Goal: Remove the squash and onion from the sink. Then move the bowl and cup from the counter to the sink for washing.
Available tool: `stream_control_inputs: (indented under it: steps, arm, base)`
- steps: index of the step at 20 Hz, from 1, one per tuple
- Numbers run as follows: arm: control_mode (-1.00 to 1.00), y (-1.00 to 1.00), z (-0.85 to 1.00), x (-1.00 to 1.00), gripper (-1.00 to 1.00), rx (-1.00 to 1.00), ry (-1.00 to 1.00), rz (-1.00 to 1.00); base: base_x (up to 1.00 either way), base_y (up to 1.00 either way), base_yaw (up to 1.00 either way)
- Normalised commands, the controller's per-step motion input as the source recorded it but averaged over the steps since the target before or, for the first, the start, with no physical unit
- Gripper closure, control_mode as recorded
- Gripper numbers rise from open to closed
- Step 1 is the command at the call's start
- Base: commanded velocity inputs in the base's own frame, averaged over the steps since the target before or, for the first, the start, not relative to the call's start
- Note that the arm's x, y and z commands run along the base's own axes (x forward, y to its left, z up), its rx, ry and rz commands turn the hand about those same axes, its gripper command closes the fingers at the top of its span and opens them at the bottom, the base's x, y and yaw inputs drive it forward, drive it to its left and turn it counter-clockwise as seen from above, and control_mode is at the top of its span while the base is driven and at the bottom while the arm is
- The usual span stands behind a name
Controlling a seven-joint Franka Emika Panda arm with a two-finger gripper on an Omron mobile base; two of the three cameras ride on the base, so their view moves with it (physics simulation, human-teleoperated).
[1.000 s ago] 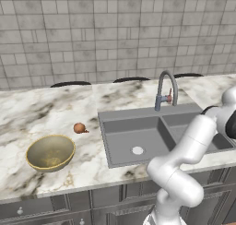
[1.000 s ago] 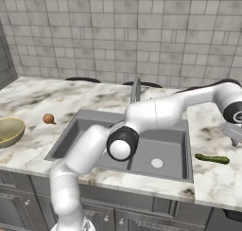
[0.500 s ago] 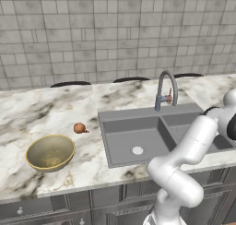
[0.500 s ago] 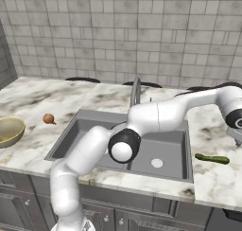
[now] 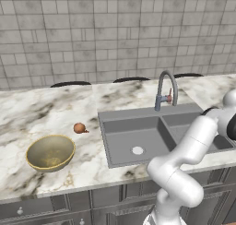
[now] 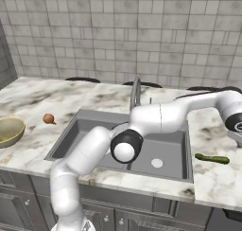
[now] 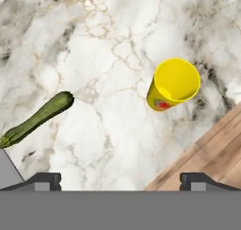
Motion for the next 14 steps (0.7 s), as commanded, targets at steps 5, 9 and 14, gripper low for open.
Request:
stream_control_inputs:
  steps: [5, 9, 14]
  arm:
    - [-1.0, -0.09, -0.19, 0.12, -1.0, 0.0, 0.0, 0.01]
    - [-1.0, -0.18, -0.15, 0.07, -1.0, -0.01, 0.0, 0.0]
    - [-1.0, -0.25, -0.06, 0.0, -1.0, -0.04, 0.0, 0.0]
  base:
    - [0.0, 0.0, 0.0]
    - [0.0, 0.0, 0.0]
    - [0.0, 0.0, 0.0]
